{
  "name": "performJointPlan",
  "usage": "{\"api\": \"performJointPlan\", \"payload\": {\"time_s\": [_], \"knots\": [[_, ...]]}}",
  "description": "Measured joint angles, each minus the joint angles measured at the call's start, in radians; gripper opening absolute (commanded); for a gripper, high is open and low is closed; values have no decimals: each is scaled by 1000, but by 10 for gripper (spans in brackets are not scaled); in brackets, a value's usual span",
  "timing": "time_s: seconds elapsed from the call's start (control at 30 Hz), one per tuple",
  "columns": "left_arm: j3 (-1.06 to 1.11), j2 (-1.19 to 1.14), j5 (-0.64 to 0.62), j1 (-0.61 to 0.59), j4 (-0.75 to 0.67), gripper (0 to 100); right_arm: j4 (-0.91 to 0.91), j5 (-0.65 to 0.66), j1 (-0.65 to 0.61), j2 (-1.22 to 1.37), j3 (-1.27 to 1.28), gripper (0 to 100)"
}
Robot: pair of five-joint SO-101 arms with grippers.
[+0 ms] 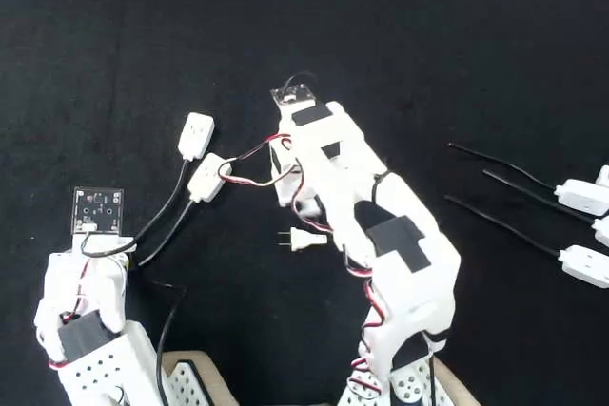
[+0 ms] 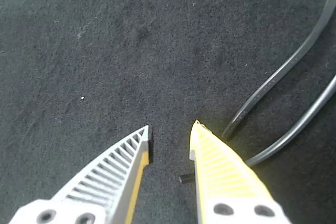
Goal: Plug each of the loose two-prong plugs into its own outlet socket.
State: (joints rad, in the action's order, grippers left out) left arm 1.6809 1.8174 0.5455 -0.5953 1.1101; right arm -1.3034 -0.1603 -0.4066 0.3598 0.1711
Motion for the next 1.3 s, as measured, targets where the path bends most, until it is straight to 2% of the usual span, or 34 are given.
{"api": "performJointPlan", "payload": {"time_s": [0.17, 0.43, 0.73, 0.8, 1.1, 1.3], "knots": [[0, 0, 0, 0, 0, 134, -17, 2, 34, -78, 28, 138], [0, 0, 0, 0, 0, 134, 54, 2, 60, -133, 112, 135], [0, 0, 0, 0, 0, 134, 80, -54, 26, -9, 46, 132], [0, 0, 0, 0, 0, 134, 86, -60, 20, 29, 37, 106], [0, 0, 0, 0, 0, 134, 77, -60, 14, 31, 37, 88], [0, 0, 0, 0, 0, 134, 75, -63, 15, 32, 37, 43]]}}
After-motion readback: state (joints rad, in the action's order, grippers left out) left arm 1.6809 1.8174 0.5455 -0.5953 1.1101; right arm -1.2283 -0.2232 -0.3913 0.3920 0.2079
